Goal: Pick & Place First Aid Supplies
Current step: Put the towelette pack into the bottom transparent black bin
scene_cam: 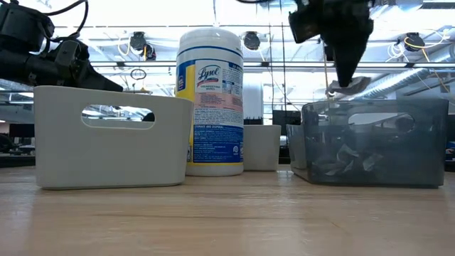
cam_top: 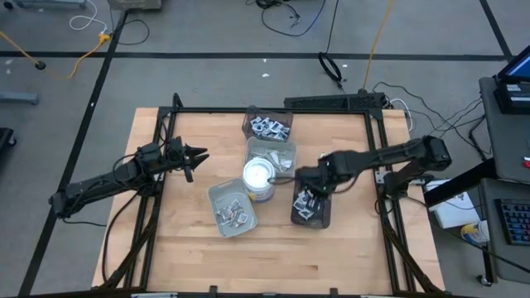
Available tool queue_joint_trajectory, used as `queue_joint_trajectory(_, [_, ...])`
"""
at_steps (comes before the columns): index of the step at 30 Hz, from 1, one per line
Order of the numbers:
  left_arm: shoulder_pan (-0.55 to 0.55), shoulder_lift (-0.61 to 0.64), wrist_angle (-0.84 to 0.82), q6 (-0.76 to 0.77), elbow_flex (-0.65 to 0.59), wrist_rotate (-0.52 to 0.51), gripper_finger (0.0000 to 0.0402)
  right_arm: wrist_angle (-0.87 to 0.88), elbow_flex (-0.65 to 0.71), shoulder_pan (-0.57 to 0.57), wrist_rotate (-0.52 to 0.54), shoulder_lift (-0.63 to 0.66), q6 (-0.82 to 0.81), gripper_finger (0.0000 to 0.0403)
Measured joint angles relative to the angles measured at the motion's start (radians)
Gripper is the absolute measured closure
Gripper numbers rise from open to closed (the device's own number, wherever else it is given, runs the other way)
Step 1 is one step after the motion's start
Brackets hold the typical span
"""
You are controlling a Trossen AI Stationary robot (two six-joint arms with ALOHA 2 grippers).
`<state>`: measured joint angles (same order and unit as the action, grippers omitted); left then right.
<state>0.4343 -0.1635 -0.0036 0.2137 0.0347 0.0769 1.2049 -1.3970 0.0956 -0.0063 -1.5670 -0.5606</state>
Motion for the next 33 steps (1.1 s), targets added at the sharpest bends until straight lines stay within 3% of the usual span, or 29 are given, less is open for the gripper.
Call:
queue_joint_trajectory(10, [0.000,0.000,0.000,0.000,0.000,0.000,0.0273,-0.043,0.014,0.100,0.005,-0.037,-0.026,0.0399])
queue_joint_trajectory(19, [0.000,0.000,0.000,0.000,0.000,0.000,0.0273,-0.283,0.212,0.116,0.003,-0.055,0.024,0.0399])
queue_joint_trajectory(24, [0.000,0.000,0.000,0.000,0.000,0.000,0.0273,-0.328,0.280,0.114,0.006,-0.055,0.049,0.0397])
queue_joint_trajectory(27, [0.000,0.000,0.000,0.000,0.000,0.000,0.0273,-0.320,0.287,0.108,-0.021,-0.055,0.050,0.0375])
queue_joint_trajectory(33, [0.000,0.000,0.000,0.000,0.000,0.000,0.0273,-0.312,0.272,0.106,-0.044,-0.055,0.088,0.0275])
